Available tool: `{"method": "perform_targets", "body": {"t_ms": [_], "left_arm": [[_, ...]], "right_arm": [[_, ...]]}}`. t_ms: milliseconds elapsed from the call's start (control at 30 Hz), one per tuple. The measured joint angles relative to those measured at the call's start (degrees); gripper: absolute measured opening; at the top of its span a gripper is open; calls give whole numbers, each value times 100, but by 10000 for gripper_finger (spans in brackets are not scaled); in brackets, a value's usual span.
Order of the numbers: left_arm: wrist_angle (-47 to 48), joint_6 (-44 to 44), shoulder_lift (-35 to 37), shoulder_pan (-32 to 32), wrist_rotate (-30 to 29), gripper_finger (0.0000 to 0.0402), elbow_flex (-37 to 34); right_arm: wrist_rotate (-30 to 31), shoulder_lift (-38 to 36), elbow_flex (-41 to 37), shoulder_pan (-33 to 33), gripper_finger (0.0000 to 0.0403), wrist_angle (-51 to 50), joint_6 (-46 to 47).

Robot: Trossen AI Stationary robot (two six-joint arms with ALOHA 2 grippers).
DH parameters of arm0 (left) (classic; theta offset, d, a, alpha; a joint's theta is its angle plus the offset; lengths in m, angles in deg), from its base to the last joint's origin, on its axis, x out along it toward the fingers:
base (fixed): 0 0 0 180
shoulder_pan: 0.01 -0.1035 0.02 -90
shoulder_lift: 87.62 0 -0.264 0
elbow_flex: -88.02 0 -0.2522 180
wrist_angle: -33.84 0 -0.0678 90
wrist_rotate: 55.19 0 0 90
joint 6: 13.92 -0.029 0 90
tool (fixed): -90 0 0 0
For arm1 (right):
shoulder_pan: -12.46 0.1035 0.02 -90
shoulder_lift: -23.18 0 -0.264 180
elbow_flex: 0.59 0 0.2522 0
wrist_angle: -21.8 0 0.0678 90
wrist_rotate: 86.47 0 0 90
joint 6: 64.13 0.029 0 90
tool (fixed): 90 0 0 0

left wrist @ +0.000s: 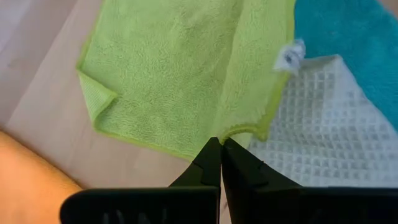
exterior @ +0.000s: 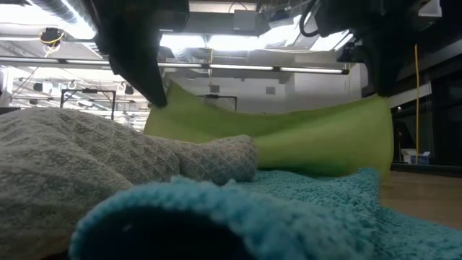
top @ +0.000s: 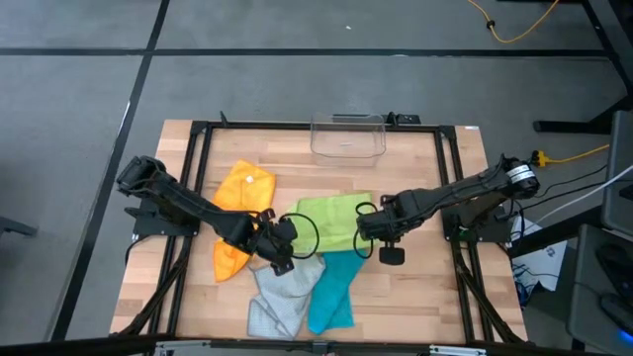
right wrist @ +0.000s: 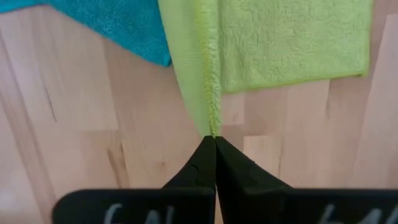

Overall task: Fold microfiber towels
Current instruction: Fold the green microfiber towel

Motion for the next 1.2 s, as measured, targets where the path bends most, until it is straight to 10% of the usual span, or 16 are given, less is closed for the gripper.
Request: {"method": "perform_targets", "body": {"t_ms": [1200], "left_arm": [[423,-617,-382,-1607,-276,0,-4]], "right_arm": [[1019,0,-967,-1629,0,1364,-1063]]}}
